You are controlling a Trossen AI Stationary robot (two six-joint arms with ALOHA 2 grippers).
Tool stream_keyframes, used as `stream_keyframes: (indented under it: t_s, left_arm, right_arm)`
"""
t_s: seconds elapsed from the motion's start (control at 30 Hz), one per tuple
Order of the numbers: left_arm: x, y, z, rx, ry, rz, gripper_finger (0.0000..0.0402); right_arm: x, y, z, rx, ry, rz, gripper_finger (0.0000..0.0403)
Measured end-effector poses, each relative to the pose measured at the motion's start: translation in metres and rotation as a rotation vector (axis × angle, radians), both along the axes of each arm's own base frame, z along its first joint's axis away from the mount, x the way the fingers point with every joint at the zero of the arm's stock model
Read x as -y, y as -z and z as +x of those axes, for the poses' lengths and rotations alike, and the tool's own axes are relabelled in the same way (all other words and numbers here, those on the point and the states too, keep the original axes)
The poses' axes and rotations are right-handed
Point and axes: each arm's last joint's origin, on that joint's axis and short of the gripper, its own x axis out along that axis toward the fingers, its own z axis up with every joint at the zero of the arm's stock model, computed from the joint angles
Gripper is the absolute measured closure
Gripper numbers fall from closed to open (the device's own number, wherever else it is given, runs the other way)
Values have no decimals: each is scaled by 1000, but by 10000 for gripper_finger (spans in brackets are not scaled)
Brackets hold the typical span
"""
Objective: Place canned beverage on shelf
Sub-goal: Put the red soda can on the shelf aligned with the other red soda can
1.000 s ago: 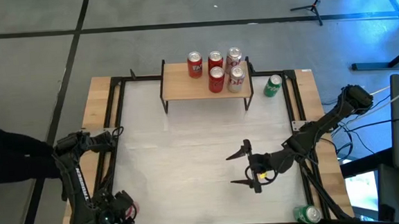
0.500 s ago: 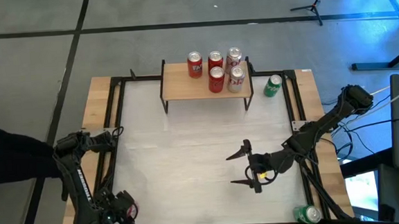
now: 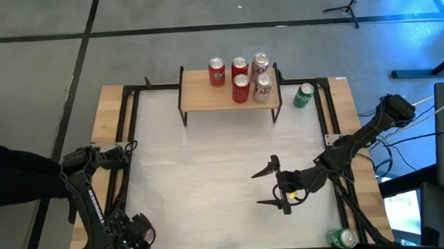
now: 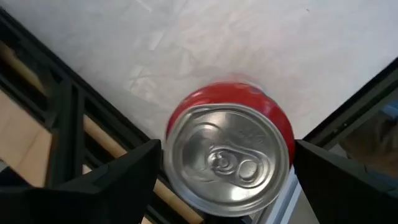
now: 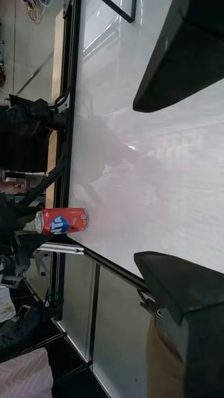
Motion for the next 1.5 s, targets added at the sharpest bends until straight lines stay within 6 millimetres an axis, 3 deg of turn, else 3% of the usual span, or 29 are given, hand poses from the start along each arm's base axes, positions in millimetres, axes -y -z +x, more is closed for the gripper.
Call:
stream_keyframes:
  t_s: [0.5, 0.67, 0.97, 1.27, 1.5]
  left_arm:
    - [-1, 26, 1, 14, 18, -22, 54]
    - [-3, 27, 6, 7, 31, -24, 61]
    - [-4, 26, 10, 1, 96, -35, 116]
    - [-10, 26, 7, -34, 101, 28, 96]
    - [-10, 26, 8, -15, 107, 36, 111]
  right_arm:
    - [0, 0, 0, 0, 0, 0, 22]
    - [0, 0, 0, 0, 0, 0, 22]
    - [0, 0, 0, -1, 0, -1, 22]
    - [0, 0, 0, -2, 0, -1, 22]
    - [0, 0, 0, -2, 0, -1, 22]
